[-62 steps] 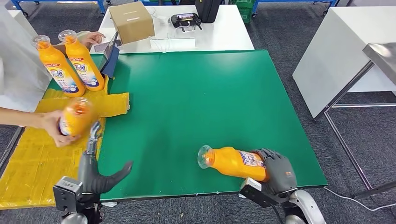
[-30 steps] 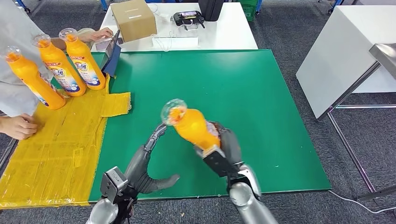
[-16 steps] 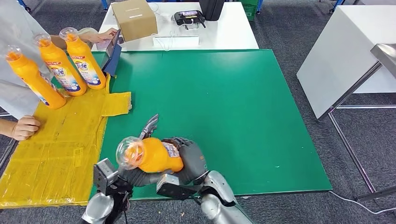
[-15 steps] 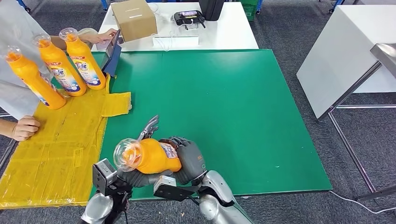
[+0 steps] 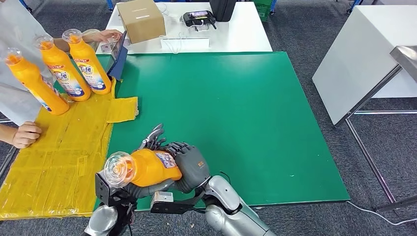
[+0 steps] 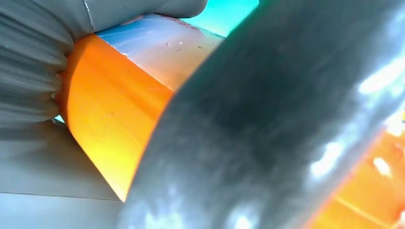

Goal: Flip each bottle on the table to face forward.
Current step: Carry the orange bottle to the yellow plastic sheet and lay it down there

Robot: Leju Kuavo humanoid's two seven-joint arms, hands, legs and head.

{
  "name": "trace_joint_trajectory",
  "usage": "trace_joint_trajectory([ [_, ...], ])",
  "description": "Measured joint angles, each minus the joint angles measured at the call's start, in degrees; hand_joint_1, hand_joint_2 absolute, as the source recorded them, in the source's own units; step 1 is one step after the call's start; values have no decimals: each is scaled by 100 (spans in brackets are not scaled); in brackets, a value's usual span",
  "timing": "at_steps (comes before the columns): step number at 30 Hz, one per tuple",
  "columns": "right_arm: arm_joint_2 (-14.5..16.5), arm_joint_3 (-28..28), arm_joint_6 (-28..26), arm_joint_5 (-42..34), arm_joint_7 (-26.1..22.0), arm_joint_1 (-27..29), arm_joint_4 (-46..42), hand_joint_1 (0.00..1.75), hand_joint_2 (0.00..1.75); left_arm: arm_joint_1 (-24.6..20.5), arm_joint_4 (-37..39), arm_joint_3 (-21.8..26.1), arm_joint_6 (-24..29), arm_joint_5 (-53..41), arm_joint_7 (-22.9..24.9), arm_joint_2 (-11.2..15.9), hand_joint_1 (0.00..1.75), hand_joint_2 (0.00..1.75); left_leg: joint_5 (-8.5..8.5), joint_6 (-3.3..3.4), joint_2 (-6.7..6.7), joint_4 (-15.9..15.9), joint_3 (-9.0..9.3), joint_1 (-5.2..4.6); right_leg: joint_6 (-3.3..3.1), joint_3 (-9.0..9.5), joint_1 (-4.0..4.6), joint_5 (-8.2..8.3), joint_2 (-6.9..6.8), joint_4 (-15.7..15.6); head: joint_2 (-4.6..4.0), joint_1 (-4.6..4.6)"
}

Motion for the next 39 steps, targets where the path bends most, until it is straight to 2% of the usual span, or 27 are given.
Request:
trace_joint_trajectory([
  [9, -6, 90, 19, -174, 22, -28, 56, 175, 175, 30, 15, 68, 2, 184, -78, -15, 175, 175, 0, 0, 0, 0, 0, 0, -1, -2, 0, 0, 0, 0, 0, -1],
  [10, -4, 97, 30, -223, 20, -29, 66, 168, 175, 33, 15, 77, 25, 190, -94, -21, 175, 175, 0, 0, 1, 0, 0, 0, -1, -2, 0, 0, 0, 0, 0, -1],
  [13, 2, 102, 86, -405, -11, -38, 104, 42, 175, 38, 4, 86, 139, 138, -142, -37, 175, 175, 0, 0, 1, 0, 0, 0, -1, -2, -1, 0, 0, 0, 0, -1],
  [14, 4, 102, 126, -511, -30, -33, 116, 4, 175, 32, -5, 87, 204, 75, -152, -38, 175, 175, 0, 0, 0, 0, 0, 0, -1, -3, -1, 0, 0, 0, 0, -2],
  [16, 9, 71, 285, -953, -125, 33, 130, 0, 175, -14, -31, 87, 494, -257, -145, -36, 175, 175, 0, 0, -2, 0, 1, 0, -1, -3, 0, 0, -3, 0, 0, -1],
  [20, -17, -400, 819, -2720, -637, 505, -212, 0, 0, -229, -50, 146, 1704, -1618, -1, 41, 175, 175, 1, 0, -8, 0, -3, 1, -1, 0, 1, -1, -9, 0, 0, 2],
  [24, -106, -1246, 1102, -3918, -882, 1256, -1273, 0, 0, -690, 61, 511, 2792, -3226, 434, 304, 175, 175, 1, 0, -17, 0, -7, 1, 0, 1, 3, 0, -11, 1, 0, -1],
  [28, -198, -1984, 1310, -4431, -872, 1781, -2352, 0, 175, -1189, 549, 777, 3197, -5221, 1216, 590, 175, 175, 1, 0, -19, 0, -5, 3, -1, -2, 3, -1, -12, 1, 0, 2],
  [30, -233, -2240, 1394, -4583, -915, 1958, -2747, 0, 175, -1507, 976, 796, 3159, -6572, 1927, 711, 175, 175, 3, 0, -20, 0, -5, 3, -1, -2, 2, 1, -13, 1, 0, 2],
  [33, -267, -2527, 1470, -4656, -991, 2085, -3201, 0, 175, -2139, 1975, 610, 3026, -8441, 3252, 859, 175, 175, 6, 0, -21, 1, -5, 1, -1, -3, 2, 6, -12, 0, 0, 1],
  [36, -281, -2640, 1462, -4595, -1062, 2083, -3489, 0, 175, -2838, 3149, 12, 2810, -8750, 4245, 1001, 175, 175, 10, 0, -18, 1, -4, 1, -9, 2, 2, 14, -12, 1, 0, 1],
  [39, -283, -2661, 1401, -4512, -1095, 2040, -3653, 0, 175, -3328, 4223, -620, 2479, -8697, 4634, 1093, 175, 175, 11, 0, -11, 1, -3, 1, -11, 5, 3, 16, -11, 4, 0, 1],
])
